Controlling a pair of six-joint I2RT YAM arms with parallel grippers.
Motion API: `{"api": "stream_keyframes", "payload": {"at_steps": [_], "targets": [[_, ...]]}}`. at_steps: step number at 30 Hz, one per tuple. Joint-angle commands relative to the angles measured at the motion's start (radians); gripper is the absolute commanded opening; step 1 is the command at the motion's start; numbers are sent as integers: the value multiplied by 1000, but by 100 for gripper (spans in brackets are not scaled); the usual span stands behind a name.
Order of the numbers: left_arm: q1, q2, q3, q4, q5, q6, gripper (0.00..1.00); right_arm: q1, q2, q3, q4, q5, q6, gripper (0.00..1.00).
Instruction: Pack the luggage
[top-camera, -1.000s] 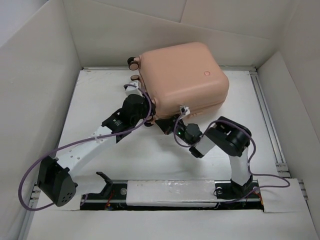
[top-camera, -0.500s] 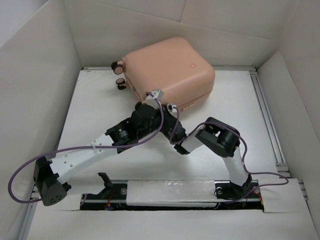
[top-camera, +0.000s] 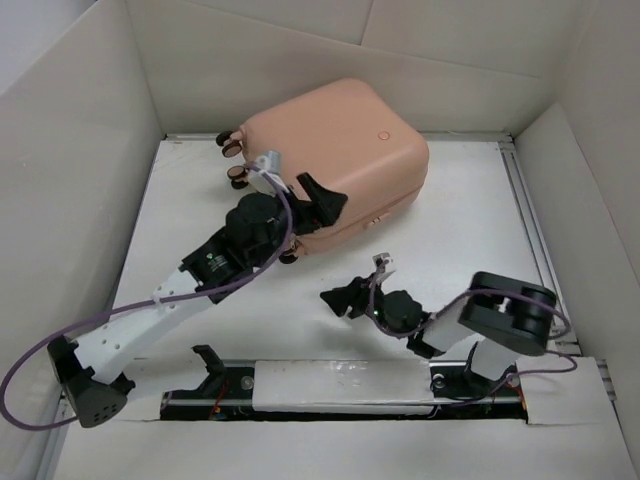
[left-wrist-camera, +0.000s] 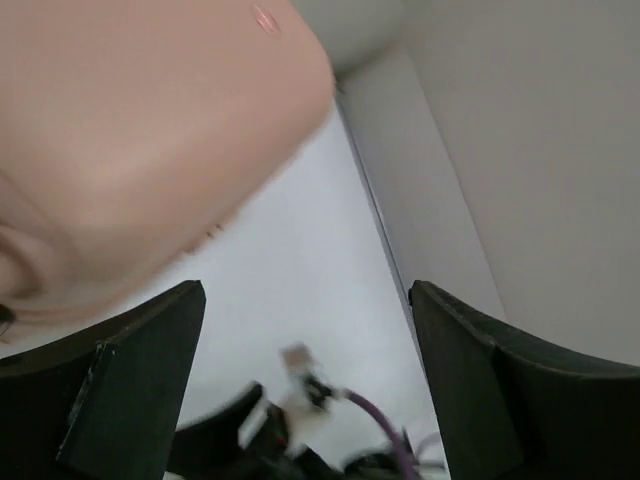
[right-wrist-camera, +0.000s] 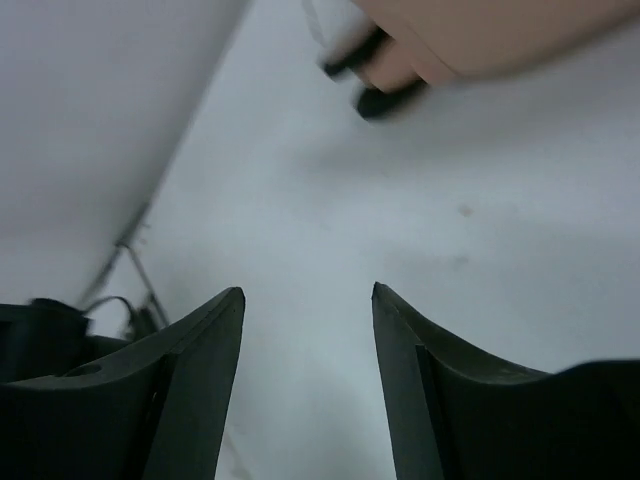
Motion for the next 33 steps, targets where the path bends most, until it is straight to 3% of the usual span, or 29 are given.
{"api": "stream_keyframes", "payload": {"at_steps": [1,3,4,5,6,7,8,9,12,16,19,20,24,29,33], "targets": [[87,-49,67,-78,-248,31,81,40,-192,-3,106,42,-65,60],[161,-23,86,-102,-223,41,82,87,-356,20,-165,68,-116,60],[266,1,96,-102,-177,41,82,107,-411,61,-267,106,-136,60],[337,19,106,-93,-113,41,83,127,-515,88,-486,124,-156,60],[412,41,106,-93,17,41,83,149,-562,112,-580,153,-185,58],[487,65,106,-81,73,8,83,198,-605,129,-647,201,-203,56],[634,119,115,-67,124,-4,83,216,-648,151,-760,212,-216,49],[693,147,127,-58,191,-14,83,242,-725,151,-806,212,-237,49],[842,254,174,-29,221,-14,84,273,-858,163,-927,201,-257,49],[931,403,282,-33,232,50,91,315,-951,136,-987,178,-285,54],[997,556,372,-67,322,51,99,324,-972,109,-987,168,-294,57],[1017,587,373,-56,428,25,99,324,-972,109,-987,158,-306,57],[1077,673,327,208,621,-72,100,333,-933,88,-947,112,-324,58],[1077,809,392,292,735,-139,100,333,-852,65,-852,66,-343,59],[1077,865,382,485,827,-262,100,333,-760,56,-768,30,-343,59]]}}
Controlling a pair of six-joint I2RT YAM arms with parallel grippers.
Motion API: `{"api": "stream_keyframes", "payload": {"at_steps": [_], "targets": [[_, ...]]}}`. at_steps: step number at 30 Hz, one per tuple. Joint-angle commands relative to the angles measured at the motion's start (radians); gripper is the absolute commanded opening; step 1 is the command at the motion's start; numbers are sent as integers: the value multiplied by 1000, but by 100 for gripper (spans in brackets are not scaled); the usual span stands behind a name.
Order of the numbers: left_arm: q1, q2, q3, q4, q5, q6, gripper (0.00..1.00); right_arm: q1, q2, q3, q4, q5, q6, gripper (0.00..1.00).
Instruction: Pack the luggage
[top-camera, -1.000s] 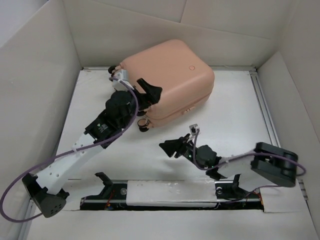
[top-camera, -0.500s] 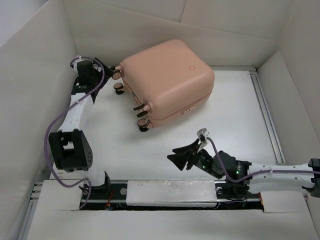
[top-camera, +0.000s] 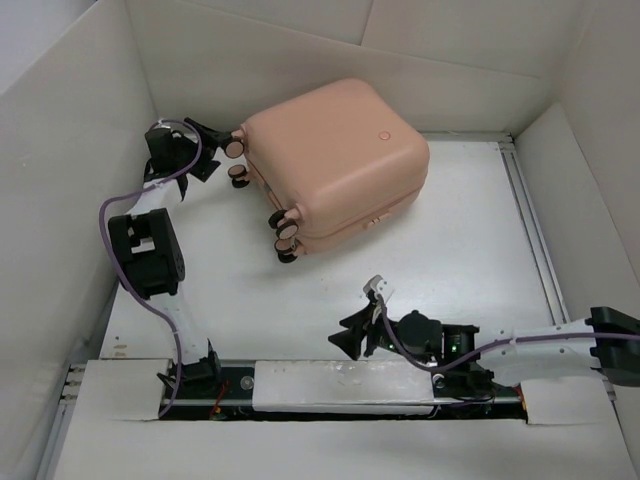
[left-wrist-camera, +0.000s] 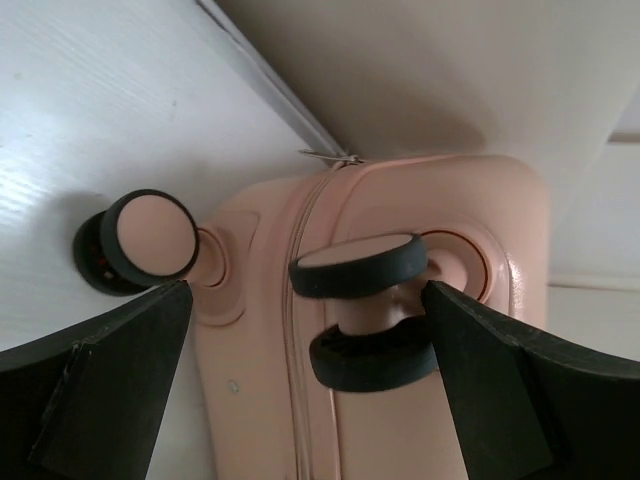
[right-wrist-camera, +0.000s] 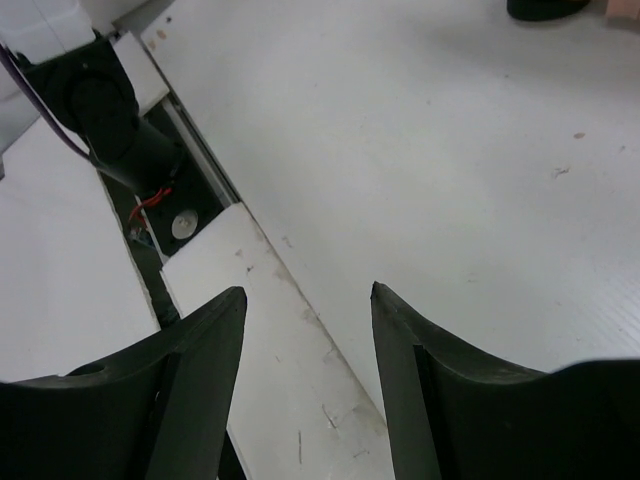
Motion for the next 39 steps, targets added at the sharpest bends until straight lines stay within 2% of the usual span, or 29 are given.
{"api": "stream_keyframes", "payload": {"at_steps": [1,6,11,13,15,16,17,21,23,24,26,27,28,31,34,37,39], "targets": [[-8,24,47,244,182,-129,100,18,49,-7,137,-53,-20,59],[-35,87,82,272,191,-174,100,18,125,-7,171,-53,-20,59],[-57,131,107,349,200,-270,100,18,125,4,191,-53,-11,58],[-57,140,83,471,200,-362,98,27,125,4,191,-53,0,58],[-57,140,31,565,188,-430,90,36,116,-5,191,-53,9,58],[-57,140,11,670,188,-492,86,36,116,-5,191,-53,9,58],[-66,140,0,703,188,-511,86,36,116,-5,191,-53,9,57],[-66,171,46,653,206,-512,87,36,96,-5,191,-43,9,57],[-66,171,46,639,197,-512,84,36,83,-5,169,-43,9,57],[-66,180,56,639,187,-512,79,36,67,-5,157,-43,9,57],[-66,192,67,639,174,-512,63,36,34,-5,137,-33,18,57],[-66,193,84,639,165,-512,43,36,21,-5,124,-24,18,57],[-66,205,107,639,165,-512,31,36,-10,-17,113,-12,29,57],[-66,205,116,639,165,-502,0,36,-68,-63,87,22,55,57],[-66,151,54,619,154,-437,0,36,-140,-94,76,95,66,57],[-66,35,-89,619,133,-372,0,36,-150,-94,39,169,66,57],[-66,-95,-239,619,107,-352,0,13,-121,-54,14,180,66,54]]}}
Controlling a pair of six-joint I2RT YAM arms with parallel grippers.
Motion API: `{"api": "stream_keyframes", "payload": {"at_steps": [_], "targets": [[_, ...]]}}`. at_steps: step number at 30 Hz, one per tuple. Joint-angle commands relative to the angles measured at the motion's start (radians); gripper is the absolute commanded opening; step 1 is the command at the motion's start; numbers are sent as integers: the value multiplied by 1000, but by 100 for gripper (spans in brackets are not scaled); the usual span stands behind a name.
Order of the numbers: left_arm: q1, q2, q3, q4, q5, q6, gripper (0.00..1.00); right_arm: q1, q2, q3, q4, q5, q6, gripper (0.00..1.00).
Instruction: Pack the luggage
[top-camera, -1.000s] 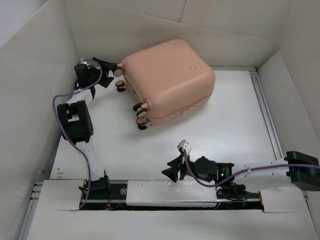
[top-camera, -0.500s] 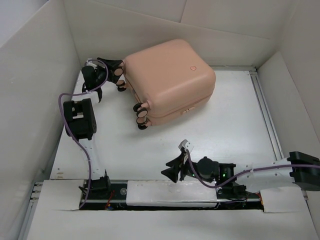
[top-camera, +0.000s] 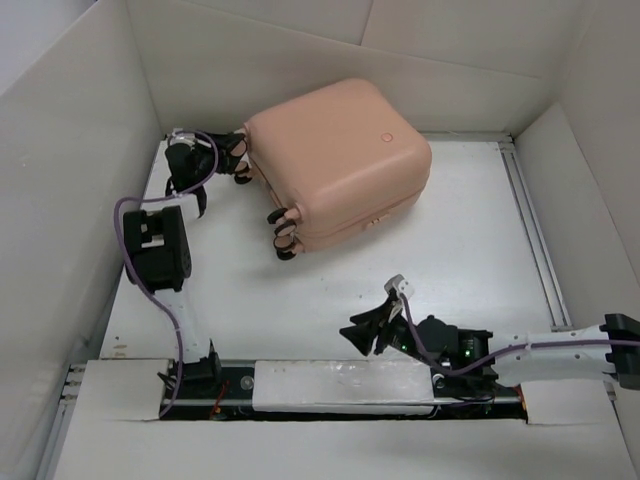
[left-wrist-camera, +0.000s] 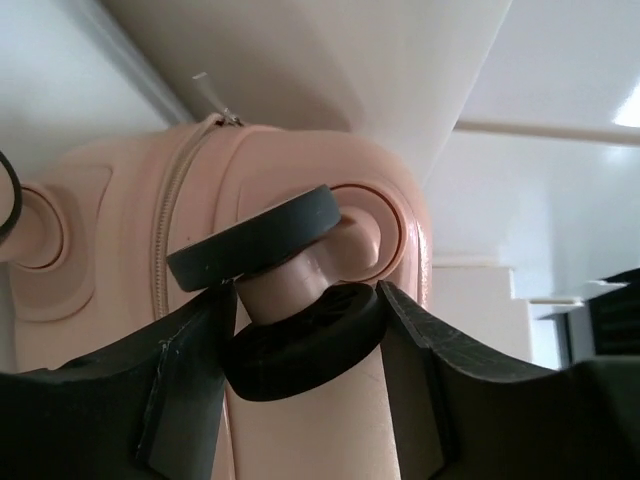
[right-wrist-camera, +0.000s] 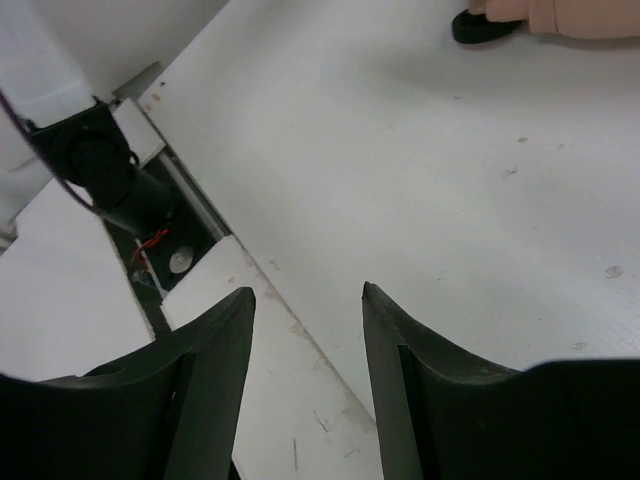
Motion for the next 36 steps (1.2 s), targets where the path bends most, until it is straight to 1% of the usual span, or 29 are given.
{"api": "stream_keyframes", "payload": {"at_steps": [1,2,3,4,5,6,7,9,10,11,12,13,14,15,16,17,19,20,22,24,25,27,29,30,31,32,34,35,36], "targets": [[-5,-260,-173,63,12,91,0,-28,33,60,-39,81,-15,53],[-5,-363,-225,72,1,105,0,-74,52,97,-39,70,-25,53],[-5,-418,-336,72,1,114,0,-102,72,117,-53,70,-25,51],[-5,-475,-395,72,-8,114,0,-128,114,134,-62,59,-51,51],[-5,-533,-450,72,-17,125,0,-194,137,151,-62,50,-51,51],[-14,-657,-504,72,-17,137,0,-232,160,183,-62,20,-63,51],[-14,-720,-612,58,-34,158,0,-269,198,200,-62,-2,-63,51],[-14,-846,-708,-8,-56,193,0,-361,229,228,-72,-54,-92,51],[-14,-977,-806,-25,-56,206,0,-389,241,260,-84,-63,-102,51],[-14,-1043,-854,-34,-56,206,0,-418,261,275,-84,-74,-121,51],[-14,-1105,-898,-60,-41,206,0,-485,273,292,-95,-91,-135,51],[-14,-1237,-937,-84,-30,206,0,-525,289,326,-95,-141,-148,51],[-14,-1302,-998,-116,-21,206,0,-568,324,346,-95,-178,-163,51],[-14,-1366,-1021,-202,-11,224,0,-640,341,367,-95,-214,-204,51],[-14,-1434,-1037,-248,-11,235,0,-670,361,389,-95,-275,-221,51],[-14,-1556,-1049,-297,-2,250,0,-700,379,440,-95,-309,-239,51],[-14,-1653,-1049,-468,-2,316,0,-757,406,493,-95,-375,-287,51],[-14,-1725,-1035,-517,-2,342,0,-757,406,531,-95,-393,-287,53],[-14,-1764,-1002,-603,-2,376,0,-798,381,559,-125,-393,-298,54],[-14,-1773,-982,-603,-2,385,0,-822,346,570,-191,-407,-298,57],[-14,-1773,-982,-603,12,385,0,-822,285,558,-209,-392,-298,58],[-14,-1729,-982,-543,45,372,0,-831,202,459,-229,-373,-298,61],[-14,-1689,-936,-543,45,394,0,-831,62,359,-230,-387,-252,61],[-14,-1659,-916,-569,32,416,0,-798,19,300,-205,-387,-229,55],[-14,-1645,-865,-598,15,445,0,-774,-48,177,-128,-396,-208,36],[-14,-1635,-835,-636,-49,520,0,-750,-71,116,-75,-396,-173,27],[-14,-1611,-776,-781,-146,580,3,-670,-85,-3,29,-355,-163,0],[-14,-1597,-743,-819,-190,600,16,-644,-73,-18,92,-332,-163,0],[-14,-1580,-733,-876,-245,632,33,-601,-53,-18,112,-312,-177,0]]}}
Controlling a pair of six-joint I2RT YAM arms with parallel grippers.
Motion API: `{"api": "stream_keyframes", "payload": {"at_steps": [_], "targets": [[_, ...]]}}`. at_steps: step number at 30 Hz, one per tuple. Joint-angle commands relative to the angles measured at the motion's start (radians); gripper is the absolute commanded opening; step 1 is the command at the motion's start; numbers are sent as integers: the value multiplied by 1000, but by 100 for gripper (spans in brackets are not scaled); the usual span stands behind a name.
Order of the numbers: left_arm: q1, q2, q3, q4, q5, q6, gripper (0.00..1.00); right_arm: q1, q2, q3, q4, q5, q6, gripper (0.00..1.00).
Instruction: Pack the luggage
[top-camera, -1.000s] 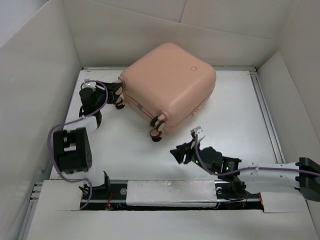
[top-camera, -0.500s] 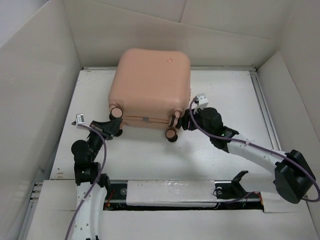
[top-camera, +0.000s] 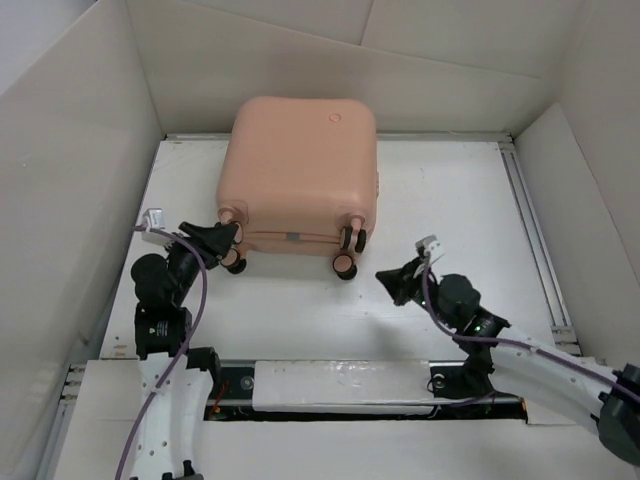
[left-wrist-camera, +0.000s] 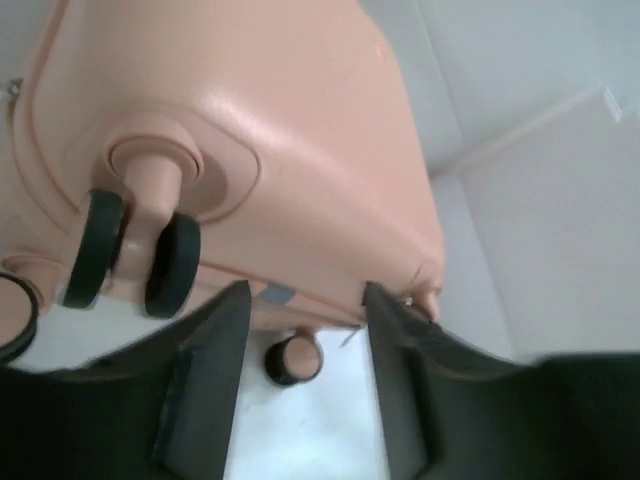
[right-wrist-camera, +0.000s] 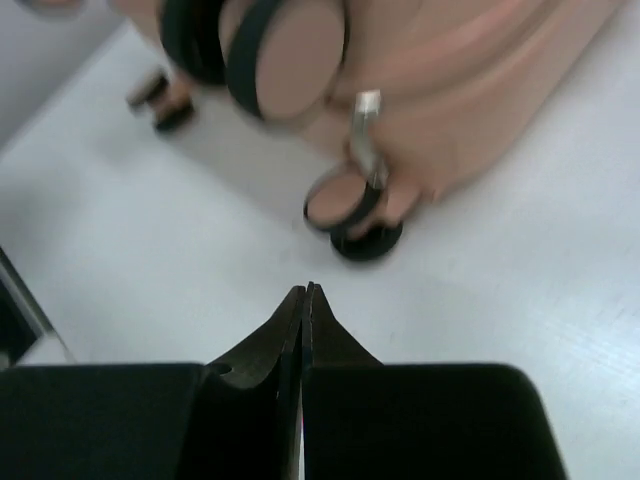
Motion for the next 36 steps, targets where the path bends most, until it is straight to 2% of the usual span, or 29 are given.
{"api": "stream_keyframes", "payload": {"at_steps": [1,2,4,5,6,8,11,16,18,21,26,29,30,33,35,36], "targets": [[1,58,88,-149,-163,140,50,89,65,-17,166,76,1,0],[1,77,88,-164,-182,149,70,105,126,4,177,87,-20,6],[1,101,70,-174,-238,162,81,146,193,44,189,151,-74,24],[1,102,60,-174,-255,162,84,157,223,75,215,174,-91,37],[1,102,36,-174,-271,162,89,157,281,84,233,194,-104,41],[1,76,10,-126,-272,148,93,168,332,93,281,246,-126,45],[1,97,10,-94,-252,137,96,168,430,84,459,285,-151,51],[1,174,-33,44,-151,119,97,168,666,163,606,361,-218,51],[1,174,-42,142,-96,110,97,168,720,163,679,396,-239,52],[1,230,-42,177,-65,120,97,168,796,172,773,430,-240,52],[1,305,-52,257,-38,108,94,168,891,172,910,551,-240,51],[1,328,-62,308,-28,88,89,168,935,172,997,599,-240,36],[1,329,-62,308,-28,88,89,168,946,172,1029,599,-249,26],[1,368,-62,331,-16,88,81,146,946,172,1051,590,-249,0],[1,387,-62,365,14,76,76,120,911,158,1065,555,-249,0],[-19,407,-62,374,15,76,62,109,893,143,1065,514,-249,0]]}}
